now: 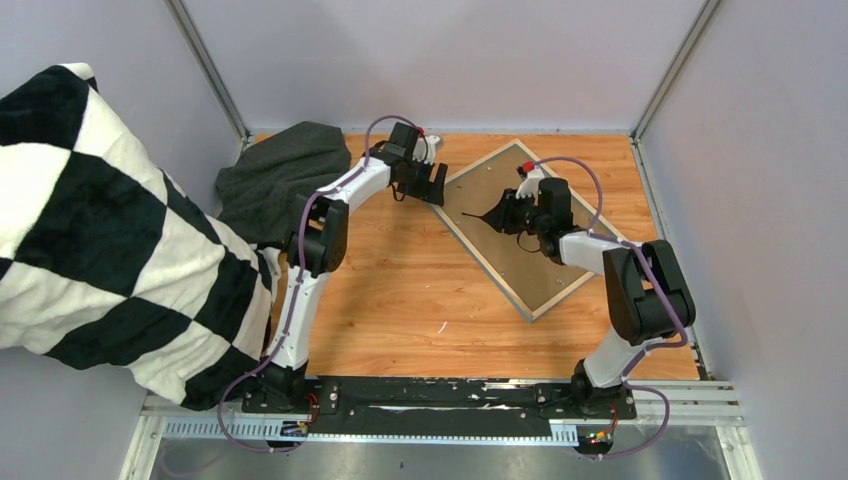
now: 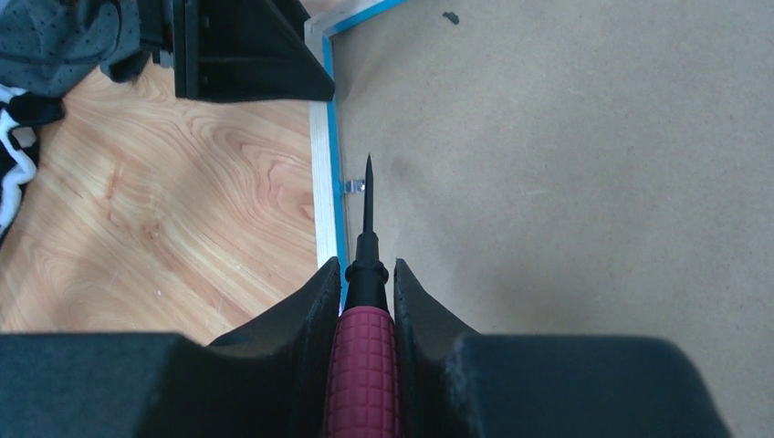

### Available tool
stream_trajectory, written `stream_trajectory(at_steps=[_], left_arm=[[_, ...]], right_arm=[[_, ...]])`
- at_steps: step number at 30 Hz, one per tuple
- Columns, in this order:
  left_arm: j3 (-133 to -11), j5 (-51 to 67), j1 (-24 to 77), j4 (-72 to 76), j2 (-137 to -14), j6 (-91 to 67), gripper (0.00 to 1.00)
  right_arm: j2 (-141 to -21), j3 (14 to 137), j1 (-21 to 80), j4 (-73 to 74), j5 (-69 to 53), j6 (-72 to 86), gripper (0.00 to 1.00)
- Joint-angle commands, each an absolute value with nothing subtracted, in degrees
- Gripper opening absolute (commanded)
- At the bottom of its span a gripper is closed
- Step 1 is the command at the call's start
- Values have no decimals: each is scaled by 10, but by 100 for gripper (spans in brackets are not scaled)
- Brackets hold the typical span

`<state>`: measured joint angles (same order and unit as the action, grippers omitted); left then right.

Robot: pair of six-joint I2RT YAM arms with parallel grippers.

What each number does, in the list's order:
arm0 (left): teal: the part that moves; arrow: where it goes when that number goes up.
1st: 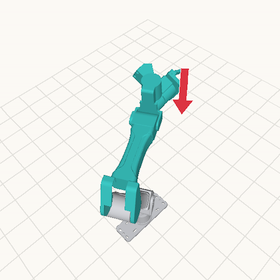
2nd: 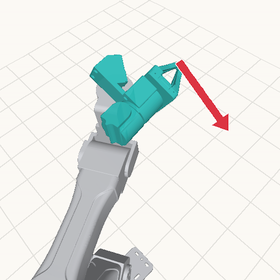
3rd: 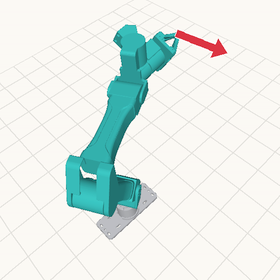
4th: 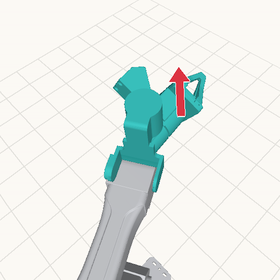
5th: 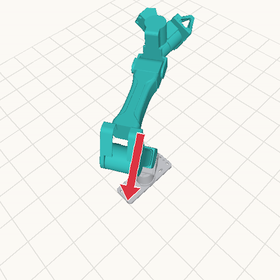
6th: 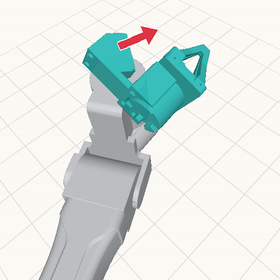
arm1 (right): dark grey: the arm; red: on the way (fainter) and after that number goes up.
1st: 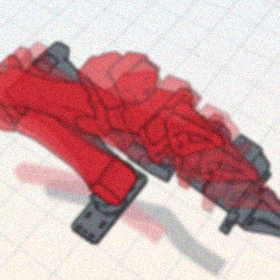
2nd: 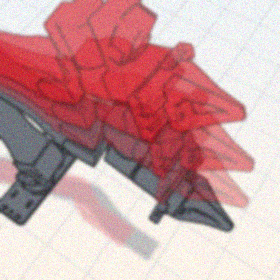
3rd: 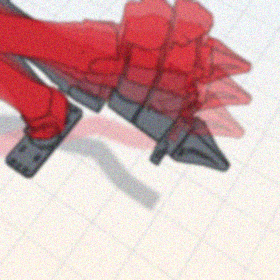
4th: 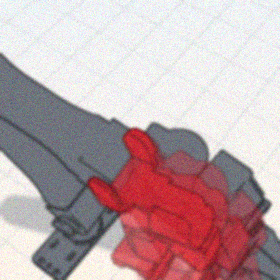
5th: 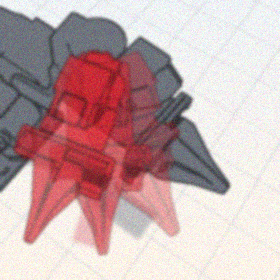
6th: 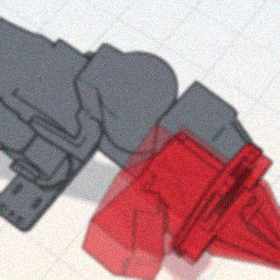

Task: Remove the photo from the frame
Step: Adjust the photo frame at the center of the board.

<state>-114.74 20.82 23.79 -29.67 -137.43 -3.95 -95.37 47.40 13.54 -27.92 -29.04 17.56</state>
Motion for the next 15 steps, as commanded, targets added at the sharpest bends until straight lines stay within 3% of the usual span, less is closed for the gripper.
stream_trajectory(at_steps=[1,15], left_arm=[[-1157,180,247,-323,-1409,-52,79],[-1222,151,259,-366,-1462,-30,48]], right_arm=[[-917,427,145,-331,-280,136,0],[-936,385,166,-365,-298,84,0]])
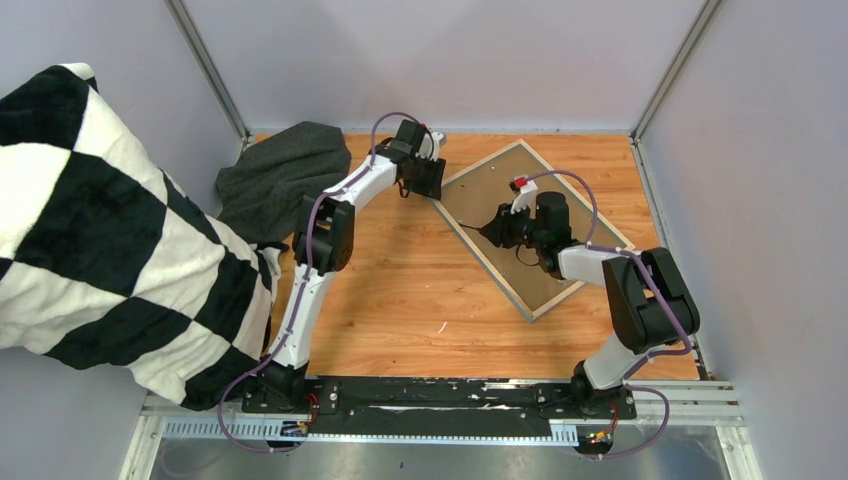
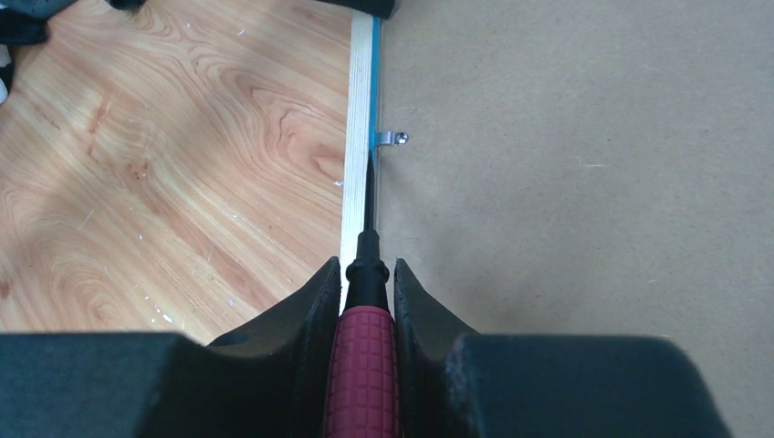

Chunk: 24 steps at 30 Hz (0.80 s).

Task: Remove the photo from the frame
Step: Adjust the photo frame at the center of the board.

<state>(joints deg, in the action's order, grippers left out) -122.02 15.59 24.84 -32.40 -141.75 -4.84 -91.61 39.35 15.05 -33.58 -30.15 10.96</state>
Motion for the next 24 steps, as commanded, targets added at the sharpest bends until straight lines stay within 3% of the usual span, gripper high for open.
stream_trajectory(at_steps=[1,5,9,24], left_arm=[[-1225,152,259,-367,-1464,-27,44],[-1241,162,259,-374,-1477,-11,35],[-1259,171,259,-386,-1494,-1,34],[-1312,207,260,-418,-1533,30,4]], right_arm=[[-940,383,167,-370,-299,82,0],[-948,374,173,-387,-292,74,0],[-937,361,173,-407,-287,60,0],[-1003,378,205,-424,-252,70,0]])
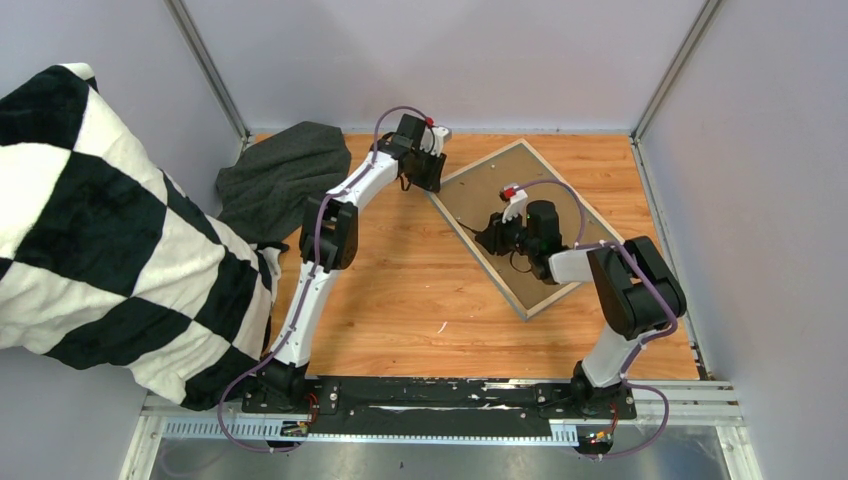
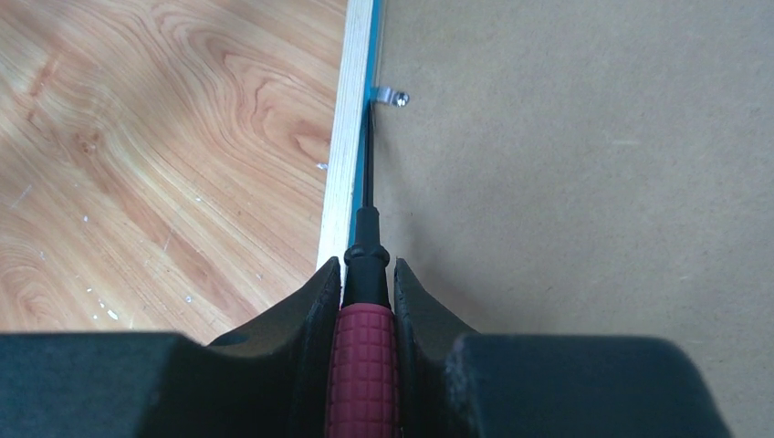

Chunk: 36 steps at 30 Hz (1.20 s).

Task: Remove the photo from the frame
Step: Adjust the photo frame at the center of the board, then release the photo frame item from the photo frame.

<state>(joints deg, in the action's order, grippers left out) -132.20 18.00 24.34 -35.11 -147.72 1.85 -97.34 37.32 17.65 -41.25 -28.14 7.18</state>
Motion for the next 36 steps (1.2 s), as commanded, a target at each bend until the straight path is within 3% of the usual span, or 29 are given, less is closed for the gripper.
stream_trajectory(at_steps=[1,27,36], left_arm=[[-1314,208,260,-420,-1534,32,2],[-1354,204,282,-458,-1552,65,0],[-1352,193,281,-457,-1550,60,0]], right_arm=[[-1010,382,206,-420,-249,74,0],[-1050,445,231,-343,-136,104,0],[-942,447,199,-307,-170,50,0]])
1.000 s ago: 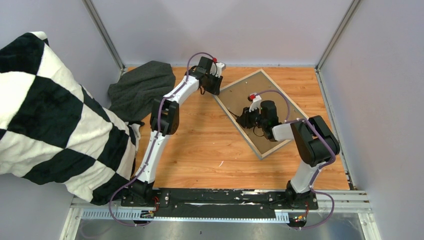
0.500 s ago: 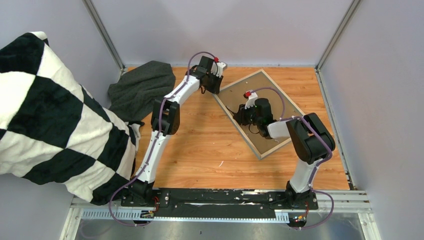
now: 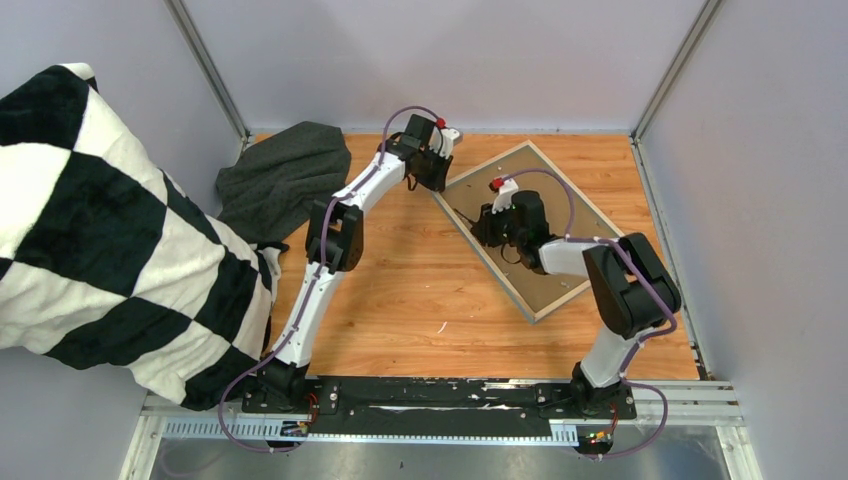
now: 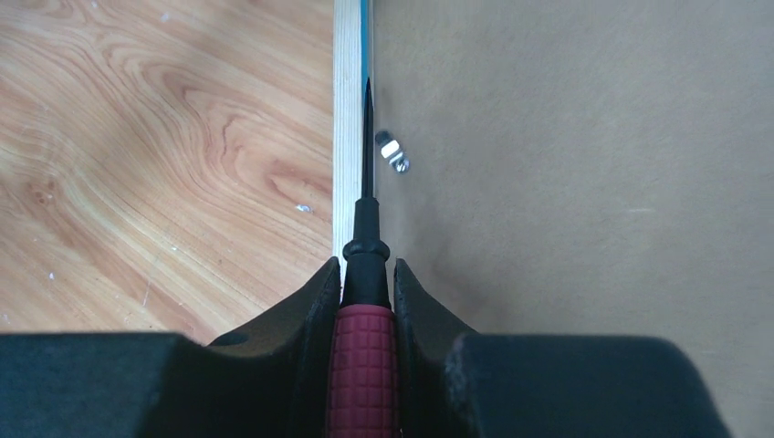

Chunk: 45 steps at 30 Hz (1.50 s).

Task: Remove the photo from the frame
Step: Release the photo frame item from the photo frame.

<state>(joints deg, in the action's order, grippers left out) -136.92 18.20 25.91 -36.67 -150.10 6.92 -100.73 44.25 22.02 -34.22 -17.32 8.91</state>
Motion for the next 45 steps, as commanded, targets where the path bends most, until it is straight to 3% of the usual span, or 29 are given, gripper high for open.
stream_trajectory(at_steps=[1,13,20,39,40,44,45], left_arm=[[-1352,191,281,-456,-1550,60,0],[-1343,133,277,-457,-1538,44,0],[-1339,65,256,-456,-1509,60,0],[-1292,-24,226,-449,-1438,75,0],[-1289,-24,223,-446,-1433,75,6],[-1291,-8,215,-442,-1409,74,51],[-1292,-4,215,-441,-1402,77,58]], right_arm=[[-929,448,189,-299,-178,42,0],[-846,457,8,-91,-356,-104,0],[-777,376,5,-67,-384,-138,0],[-712,359,6,19,-404,-181,0],[-710,358,6,25,-407,-183,0],[-710,356,6,37,-423,-198,0],[-711,357,6,41,-426,-202,0]])
